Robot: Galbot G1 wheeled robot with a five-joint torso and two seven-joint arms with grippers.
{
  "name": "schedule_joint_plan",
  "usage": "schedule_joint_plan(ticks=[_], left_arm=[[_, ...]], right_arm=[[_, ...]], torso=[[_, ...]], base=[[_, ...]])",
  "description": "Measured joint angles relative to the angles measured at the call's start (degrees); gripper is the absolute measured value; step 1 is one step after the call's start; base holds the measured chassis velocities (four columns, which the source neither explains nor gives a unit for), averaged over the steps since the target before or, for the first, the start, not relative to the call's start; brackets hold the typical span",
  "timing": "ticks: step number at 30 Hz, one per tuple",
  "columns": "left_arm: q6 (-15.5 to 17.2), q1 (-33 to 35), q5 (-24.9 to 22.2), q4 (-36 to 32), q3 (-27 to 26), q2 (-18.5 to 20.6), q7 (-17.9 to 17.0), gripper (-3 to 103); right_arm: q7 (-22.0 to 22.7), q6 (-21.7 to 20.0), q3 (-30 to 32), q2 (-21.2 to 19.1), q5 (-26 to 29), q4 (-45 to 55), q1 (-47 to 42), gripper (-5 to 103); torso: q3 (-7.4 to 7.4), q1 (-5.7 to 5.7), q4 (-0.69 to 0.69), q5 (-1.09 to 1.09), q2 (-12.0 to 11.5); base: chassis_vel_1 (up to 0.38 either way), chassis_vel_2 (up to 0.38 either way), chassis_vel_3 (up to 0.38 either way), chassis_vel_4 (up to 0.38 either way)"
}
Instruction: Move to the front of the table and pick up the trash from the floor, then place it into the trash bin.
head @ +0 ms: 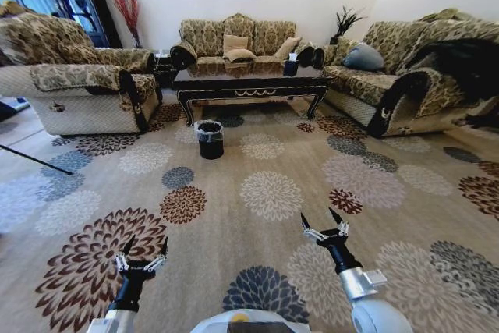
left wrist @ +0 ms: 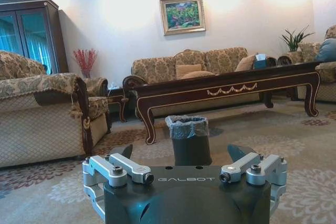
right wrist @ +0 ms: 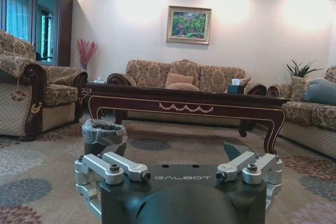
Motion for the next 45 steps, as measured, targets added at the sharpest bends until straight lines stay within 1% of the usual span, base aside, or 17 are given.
schedule_joint_plan(ticks=[1,11,17,25,31,35,45], left_arm=[[0.0,0.0,0.0,0.0,0.0,0.0,0.0,100],[0.0,0.0,0.0,0.0,0.0,0.0,0.0,100],[0.0,0.0,0.0,0.0,0.0,0.0,0.0,100],[0.0,0.0,0.0,0.0,0.0,0.0,0.0,100],[0.0,0.0,0.0,0.0,0.0,0.0,0.0,100],[0.0,0.0,0.0,0.0,0.0,0.0,0.0,100],[0.0,0.0,0.0,0.0,0.0,0.0,0.0,100]], right_arm=[[0.0,0.0,0.0,0.0,0.0,0.0,0.0,100],[0.0,0.0,0.0,0.0,0.0,0.0,0.0,100],[0.0,0.0,0.0,0.0,0.0,0.0,0.0,100],[0.0,0.0,0.0,0.0,0.0,0.0,0.0,100],[0.0,0.0,0.0,0.0,0.0,0.0,0.0,100],[0.0,0.0,0.0,0.0,0.0,0.0,0.0,100],[0.0,0.0,0.0,0.0,0.0,0.0,0.0,100]], torso=[[0.0,0.0,0.0,0.0,0.0],[2.24,0.4,0.0,0.0,2.6],[3.02,0.67,0.0,0.0,3.7],[4.43,1.26,0.0,0.0,5.7],[5.16,1.61,0.0,0.0,6.8],[6.06,1.88,0.0,0.0,8.0],[7.51,2.6,0.0,0.0,10.2]], base=[[0.0,0.0,0.0,0.0],[0.0,0.0,0.0,0.0],[0.0,0.0,0.0,0.0],[0.0,0.0,0.0,0.0],[0.0,0.0,0.0,0.0],[0.0,0.0,0.0,0.0],[0.0,0.0,0.0,0.0]])
